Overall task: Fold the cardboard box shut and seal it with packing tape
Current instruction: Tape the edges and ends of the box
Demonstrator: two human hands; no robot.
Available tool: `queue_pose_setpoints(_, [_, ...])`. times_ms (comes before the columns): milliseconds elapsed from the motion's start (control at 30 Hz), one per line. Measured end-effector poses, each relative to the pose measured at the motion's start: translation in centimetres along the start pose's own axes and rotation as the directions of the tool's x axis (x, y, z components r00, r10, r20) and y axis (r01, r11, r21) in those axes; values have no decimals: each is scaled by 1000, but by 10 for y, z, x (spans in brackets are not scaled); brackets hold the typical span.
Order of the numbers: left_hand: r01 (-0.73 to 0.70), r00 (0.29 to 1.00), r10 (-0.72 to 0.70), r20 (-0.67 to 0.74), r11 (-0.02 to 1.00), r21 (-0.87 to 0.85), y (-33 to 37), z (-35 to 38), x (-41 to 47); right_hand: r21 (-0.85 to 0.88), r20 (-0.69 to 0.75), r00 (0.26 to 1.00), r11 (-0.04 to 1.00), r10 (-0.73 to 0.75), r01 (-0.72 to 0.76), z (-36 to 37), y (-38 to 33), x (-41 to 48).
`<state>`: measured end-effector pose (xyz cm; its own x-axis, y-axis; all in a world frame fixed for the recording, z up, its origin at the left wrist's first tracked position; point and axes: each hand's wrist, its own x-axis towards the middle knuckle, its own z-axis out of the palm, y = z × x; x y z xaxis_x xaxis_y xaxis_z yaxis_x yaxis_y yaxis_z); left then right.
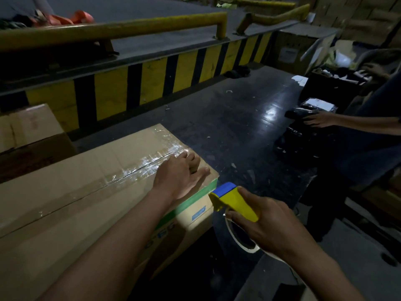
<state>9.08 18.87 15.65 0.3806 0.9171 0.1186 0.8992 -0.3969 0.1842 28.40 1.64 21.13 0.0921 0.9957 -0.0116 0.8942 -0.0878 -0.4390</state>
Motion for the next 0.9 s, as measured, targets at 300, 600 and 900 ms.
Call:
queue_pose_setpoints(300, [-54, 997, 47, 65, 993, 108, 9, -10, -4, -66, 49, 998, 997, -32, 35, 19, -3, 31])
queue_pose_setpoints(600, [-155, 986, 160, 54, 985, -79, 7, -16, -14, 22, 185, 983, 1000, -4, 0, -1, -6, 63])
queue_pose_setpoints(900, [-174, 978, 185, 102, 979, -108, 1, -21, -17, -23, 309, 951, 999, 30, -25, 3, -12, 54])
